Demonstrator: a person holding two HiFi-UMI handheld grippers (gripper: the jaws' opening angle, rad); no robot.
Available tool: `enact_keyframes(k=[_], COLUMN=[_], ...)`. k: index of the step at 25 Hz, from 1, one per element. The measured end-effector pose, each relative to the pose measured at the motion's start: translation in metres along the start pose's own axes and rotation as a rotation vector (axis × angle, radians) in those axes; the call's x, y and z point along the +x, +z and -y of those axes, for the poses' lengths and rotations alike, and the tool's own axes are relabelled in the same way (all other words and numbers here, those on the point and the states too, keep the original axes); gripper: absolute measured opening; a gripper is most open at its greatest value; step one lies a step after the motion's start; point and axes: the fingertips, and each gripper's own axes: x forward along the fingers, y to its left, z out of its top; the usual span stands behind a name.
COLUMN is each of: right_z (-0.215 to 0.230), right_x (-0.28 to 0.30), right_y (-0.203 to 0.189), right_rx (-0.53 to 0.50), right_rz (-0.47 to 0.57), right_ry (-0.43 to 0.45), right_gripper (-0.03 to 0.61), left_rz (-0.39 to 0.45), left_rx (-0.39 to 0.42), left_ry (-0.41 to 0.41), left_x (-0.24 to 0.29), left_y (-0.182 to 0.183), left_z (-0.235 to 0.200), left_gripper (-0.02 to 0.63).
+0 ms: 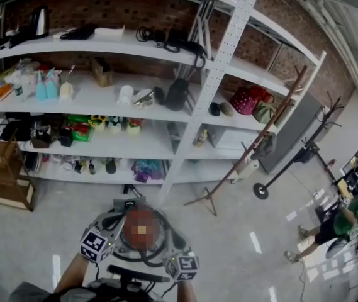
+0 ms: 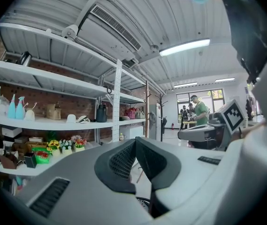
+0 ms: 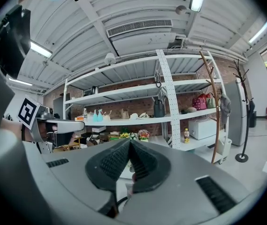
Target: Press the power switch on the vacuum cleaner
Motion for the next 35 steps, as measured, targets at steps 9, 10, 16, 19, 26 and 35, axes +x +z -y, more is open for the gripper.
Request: enact_keyframes(k=[9, 10, 16, 19, 26, 35], right_z=[-0.013, -0.013, -0.018, -0.019, -0.022, -0.021], right_x=[-0.002, -0.002, -0.005, -0.006, -0.007, -0.005], right_y=[0.001, 0.001, 0.003, 0.000, 0.001, -0.005], right_rx=[-0.006, -0.010, -0.010, -0.007, -0.010, -0.022], right_rz=[0.002, 0.002, 0.000, -0.004, -0.003, 0.001], right_ry=[0.026, 0.028, 0.035, 0.038, 0.046, 0.065], right_gripper=[0.011, 0.011, 0.011, 0.011, 0.011, 0.011], left_rz=[0.008, 0.005, 0.005, 0.003, -0.004, 0.001], left_rx=[-0.010, -0.009, -0.005, -0.003, -0.011, -0.007], left_ry=[0.012, 0.010, 0.009, 0.009, 0.010, 0.016], left_x=[-0.007, -0.007, -0.009, -0.010, -0.013, -0.012], left_y=[0.005, 0.004, 0.003, 0.002, 0.001, 0.005], left_z=[0.005, 0.005, 0.006, 0.006, 0.008, 0.007], left_gripper=[0.009, 0.009, 0.009, 0.009, 0.009, 0.009])
